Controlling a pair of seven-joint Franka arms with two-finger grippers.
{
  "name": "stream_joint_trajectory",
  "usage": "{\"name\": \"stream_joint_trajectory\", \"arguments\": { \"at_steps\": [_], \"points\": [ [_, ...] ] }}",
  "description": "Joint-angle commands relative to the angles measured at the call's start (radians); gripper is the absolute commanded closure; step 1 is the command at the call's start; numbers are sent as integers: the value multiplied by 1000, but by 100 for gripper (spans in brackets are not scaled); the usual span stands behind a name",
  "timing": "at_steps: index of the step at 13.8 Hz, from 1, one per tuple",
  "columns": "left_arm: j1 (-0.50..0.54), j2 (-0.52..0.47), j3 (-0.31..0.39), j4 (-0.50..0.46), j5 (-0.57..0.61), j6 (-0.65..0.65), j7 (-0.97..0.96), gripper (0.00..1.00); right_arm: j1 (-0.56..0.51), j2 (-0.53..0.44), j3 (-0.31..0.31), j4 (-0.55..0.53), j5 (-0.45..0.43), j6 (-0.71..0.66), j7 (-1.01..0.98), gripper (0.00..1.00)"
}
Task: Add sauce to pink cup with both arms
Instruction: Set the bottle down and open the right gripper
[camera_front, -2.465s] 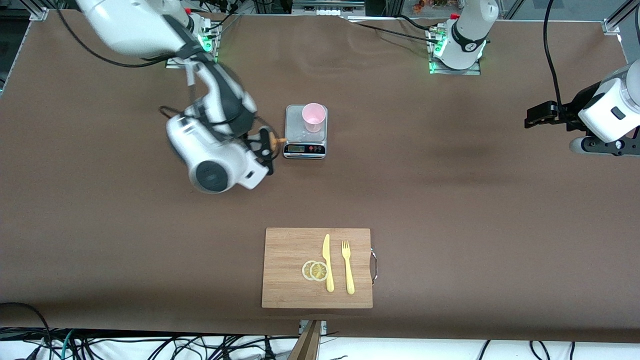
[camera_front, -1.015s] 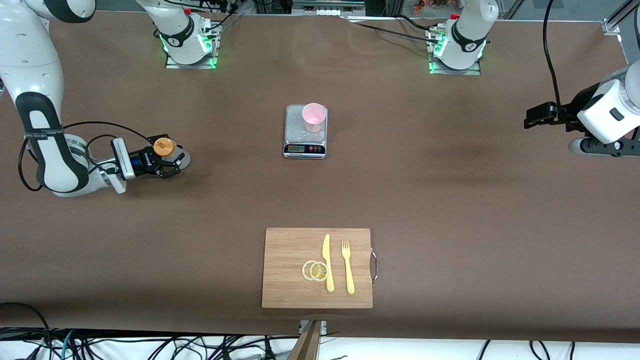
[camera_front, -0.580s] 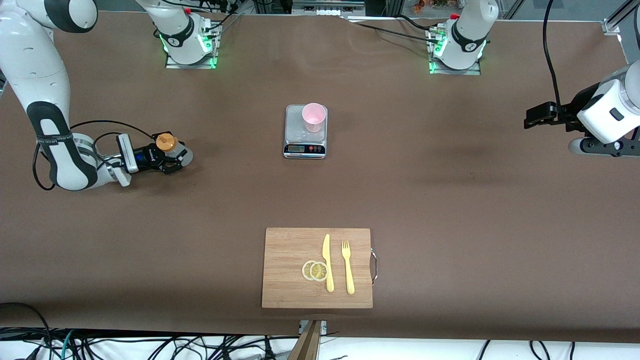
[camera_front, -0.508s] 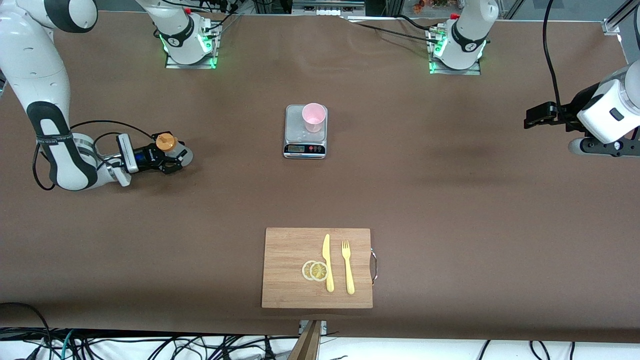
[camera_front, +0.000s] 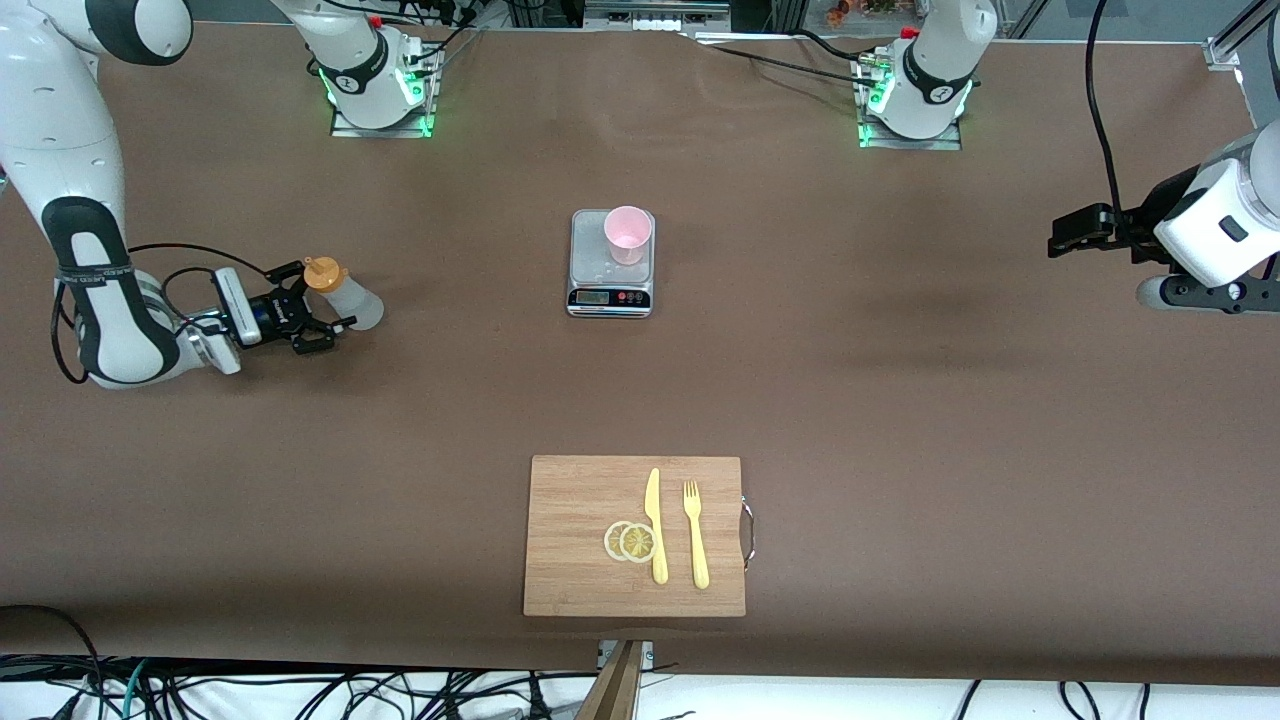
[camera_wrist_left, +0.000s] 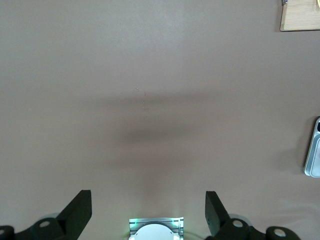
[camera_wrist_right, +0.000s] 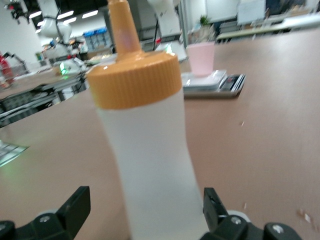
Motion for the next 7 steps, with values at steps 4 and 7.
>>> {"name": "stream_joint_trajectory", "arguments": {
  "at_steps": [4, 7],
  "points": [
    [7, 5, -7, 16, 11, -15, 24, 0, 30, -200, -10, 34, -223, 94, 320, 0],
    [7, 5, -7, 16, 11, -15, 24, 0, 113, -367, -7, 17, -357, 165, 647, 0]
  ]
}}
